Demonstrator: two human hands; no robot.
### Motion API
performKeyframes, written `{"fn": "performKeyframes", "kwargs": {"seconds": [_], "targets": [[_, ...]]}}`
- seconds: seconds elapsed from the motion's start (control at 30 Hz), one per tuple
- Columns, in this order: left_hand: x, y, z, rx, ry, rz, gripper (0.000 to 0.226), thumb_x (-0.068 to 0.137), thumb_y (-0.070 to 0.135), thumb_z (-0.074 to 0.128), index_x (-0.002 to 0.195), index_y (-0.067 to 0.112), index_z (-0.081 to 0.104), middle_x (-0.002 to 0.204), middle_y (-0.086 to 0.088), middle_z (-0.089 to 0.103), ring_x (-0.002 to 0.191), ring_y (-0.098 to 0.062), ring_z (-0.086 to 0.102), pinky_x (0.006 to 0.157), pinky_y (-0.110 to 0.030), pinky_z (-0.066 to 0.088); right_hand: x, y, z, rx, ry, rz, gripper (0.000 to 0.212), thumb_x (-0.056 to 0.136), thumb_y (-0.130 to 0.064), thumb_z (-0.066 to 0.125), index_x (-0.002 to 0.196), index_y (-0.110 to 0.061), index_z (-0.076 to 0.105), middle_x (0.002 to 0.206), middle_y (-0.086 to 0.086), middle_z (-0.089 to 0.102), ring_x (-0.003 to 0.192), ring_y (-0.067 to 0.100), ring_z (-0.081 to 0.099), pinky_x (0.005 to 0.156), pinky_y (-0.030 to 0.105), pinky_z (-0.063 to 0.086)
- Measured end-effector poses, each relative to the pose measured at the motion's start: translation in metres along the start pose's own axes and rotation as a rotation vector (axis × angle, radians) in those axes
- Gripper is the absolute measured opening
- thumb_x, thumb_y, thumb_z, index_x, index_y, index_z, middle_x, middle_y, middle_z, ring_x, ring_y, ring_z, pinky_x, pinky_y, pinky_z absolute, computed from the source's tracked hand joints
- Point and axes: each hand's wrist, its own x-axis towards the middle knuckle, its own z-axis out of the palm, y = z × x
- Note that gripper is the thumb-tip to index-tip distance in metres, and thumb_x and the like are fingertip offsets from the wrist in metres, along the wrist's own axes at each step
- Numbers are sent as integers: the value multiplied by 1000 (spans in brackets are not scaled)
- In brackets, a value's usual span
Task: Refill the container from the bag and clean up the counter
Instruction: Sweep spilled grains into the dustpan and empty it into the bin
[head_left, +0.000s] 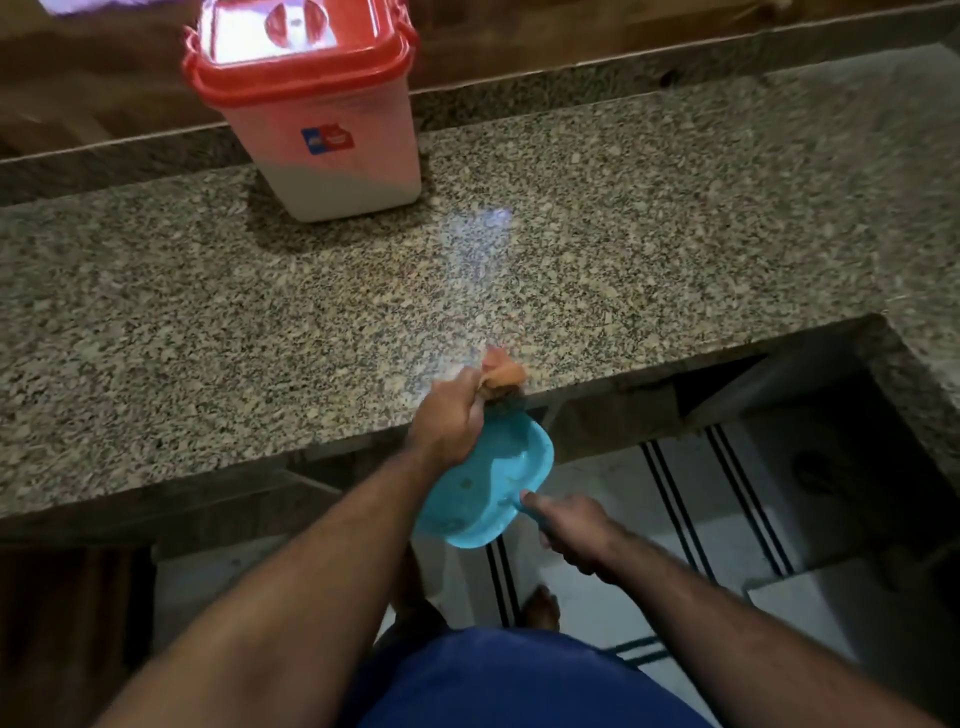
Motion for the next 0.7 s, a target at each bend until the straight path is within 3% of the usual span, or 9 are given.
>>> {"fn": "performKeyframes", "kwargs": {"seconds": [0.07,0.17,0.27,0.33,0.4,0.5,0.53,0.63,0.7], "targets": [[-14,-15,-16,-46,136,-108,11,110,40,45,110,38,56,89,-1,69,79,-34,70,63,-47,60,3,3,-4,-33,-13,-6,67,79,-84,61,74,-18,69,57,-4,56,41,13,36,45,24,27],[-31,-24,-61,-166,363,-211,15,108,44,49,113,48,61,99,9,73,75,-17,68,56,-32,54,6,5,-6,-76,-38,-27,64,84,-81,62,74,-18,67,57,-4,54,40,13,33,45,23,25],[-30,-44,-83,17,558,-401,18,111,24,46,122,23,60,91,-8,67,81,-36,66,66,-43,53,9,2,-4,-124,-57,-54,61,86,-77,63,74,-18,66,55,-5,53,39,12,32,44,22,24],[-35,-50,-82,80,490,-489,25,114,30,43,126,18,60,93,-9,65,89,-36,68,73,-40,49,9,-2,0,-136,-71,-69,60,85,-77,62,74,-18,66,56,-4,53,40,13,32,45,22,24],[-53,-37,-73,20,312,-412,36,116,45,38,130,29,67,100,-5,68,95,-29,67,83,-39,48,6,-6,6,-139,-99,-74,58,85,-77,60,74,-20,65,57,-4,52,40,13,30,45,24,22],[-77,-27,-61,20,123,-175,36,108,23,47,135,21,71,125,-13,74,113,-33,68,96,-43,54,4,-13,13,-163,-101,-67,59,86,-76,60,72,-19,62,56,-3,49,39,13,29,46,24,20],[-83,-31,-62,28,50,-158,37,105,26,45,133,19,67,130,-15,72,116,-36,67,99,-46,55,2,-15,16,-181,-92,-66,60,86,-76,60,72,-18,63,56,-3,49,39,13,29,46,24,20],[-113,-52,-68,24,-119,-170,11,108,30,47,105,21,52,106,-17,71,99,-39,68,82,-44,51,0,-18,34,-227,-88,-85,65,88,-78,60,73,-15,64,55,-2,48,40,14,29,46,23,20],[-149,-67,-70,-110,-10,-225,10,109,24,49,99,20,51,96,-11,70,92,-33,68,73,-36,43,-5,-19,53,-254,-105,-101,64,90,-77,60,75,-14,65,54,-3,49,40,14,29,45,23,20]]}}
